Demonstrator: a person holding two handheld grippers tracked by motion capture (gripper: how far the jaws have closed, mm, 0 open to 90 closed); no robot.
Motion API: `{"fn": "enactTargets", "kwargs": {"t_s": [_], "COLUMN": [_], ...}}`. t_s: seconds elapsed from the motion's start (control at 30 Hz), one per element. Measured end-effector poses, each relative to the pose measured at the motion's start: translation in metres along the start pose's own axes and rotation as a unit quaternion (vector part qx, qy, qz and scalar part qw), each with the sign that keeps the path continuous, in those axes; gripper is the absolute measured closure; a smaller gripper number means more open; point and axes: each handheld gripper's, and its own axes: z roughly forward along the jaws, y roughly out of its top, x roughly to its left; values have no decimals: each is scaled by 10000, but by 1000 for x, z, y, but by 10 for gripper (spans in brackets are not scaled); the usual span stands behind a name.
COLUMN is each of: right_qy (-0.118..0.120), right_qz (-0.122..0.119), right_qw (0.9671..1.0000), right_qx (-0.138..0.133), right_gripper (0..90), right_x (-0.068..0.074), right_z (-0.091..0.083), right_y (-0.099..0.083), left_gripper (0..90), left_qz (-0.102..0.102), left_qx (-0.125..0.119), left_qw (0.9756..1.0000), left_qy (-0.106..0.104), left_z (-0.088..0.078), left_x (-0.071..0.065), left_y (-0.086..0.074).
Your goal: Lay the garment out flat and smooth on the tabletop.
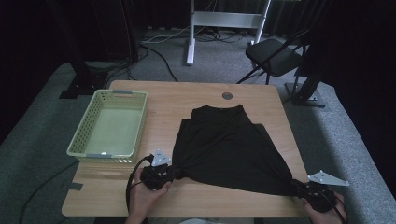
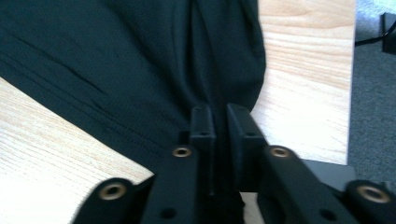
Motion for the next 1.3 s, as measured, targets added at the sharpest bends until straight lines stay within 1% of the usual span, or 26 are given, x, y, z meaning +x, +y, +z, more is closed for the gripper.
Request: {"fn": "enactTargets", "kwargs": {"t_s": [0.03, 0.13, 0.17, 0.2, 0.3, 0.33, 0.4, 0.5, 0.53, 0.57, 0.67, 0.73, 0.8, 0.93, 1.1, 1.17, 1.3], "right_qy": [5, 19, 16, 2, 13, -5, -37, -83, -156, -177, -218, -242, -249, -270, -265, -259, -210], "right_qz": [12, 36, 49, 58, 95, 111, 171, 256, 255, 233, 160, 124, 149, 206, 159, 195, 238], "right_qw": [10000, 9999, 9997, 9996, 9991, 9989, 9987, 9987, 9987, 9988, 9991, 9992, 9991, 9991, 9994, 9994, 9995], "right_qx": [-10, -135, -227, -291, -422, -460, -469, -444, -407, -385, -331, -308, -317, -271, -133, -110, -92], "right_gripper": [758, 695, 677, 657, 636, 627, 610, 591, 587, 585, 580, 576, 569, 565, 555, 544, 528], "right_x": [0, -1, -2, -3, -4, -6, -9, -15, -16, -16, -17, -18, -20, -25, -23, -24, -26], "right_z": [1, 2, 1, 1, 2, 4, 10, 21, 26, 29, 39, 44, 48, 56, 64, 65, 66], "right_y": [0, 4, 6, 8, 13, 15, 16, 17, 18, 18, 21, 23, 25, 28, 29, 28, 28], "left_gripper": [706, 655, 632, 624, 593, 583, 574, 556, 533, 521, 518, 514, 508, 486, 468, 464, 464], "left_qz": [-1, -48, -48, -94, -174, -189, -210, -296, -296, -429, -537, -584, -561, -624, -689, -714, -646], "left_qx": [1, -66, -66, -124, -205, -218, -185, -176, -176, -197, -119, -71, -40, 12, 88, 56, 57], "left_qw": [10000, 9999, 9999, 9998, 9995, 9994, 9992, 9987, 9987, 9981, 9975, 9973, 9971, 9967, 9958, 9958, 9960], "left_qy": [13, 96, 96, 115, 161, 183, 299, 373, 373, 407, 433, 445, 506, 520, 591, 574, 617], "left_z": [0, -4, -4, -7, -10, -9, -6, 3, 3, 11, 22, 29, 34, 41, 47, 48, 50], "left_x": [1, 5, 5, 8, 13, 15, 18, 25, 25, 30, 37, 39, 40, 43, 47, 47, 46], "left_y": [0, 0, 0, 0, 2, 2, 4, 8, 8, 10, 14, 16, 17, 19, 19, 18, 20]}}
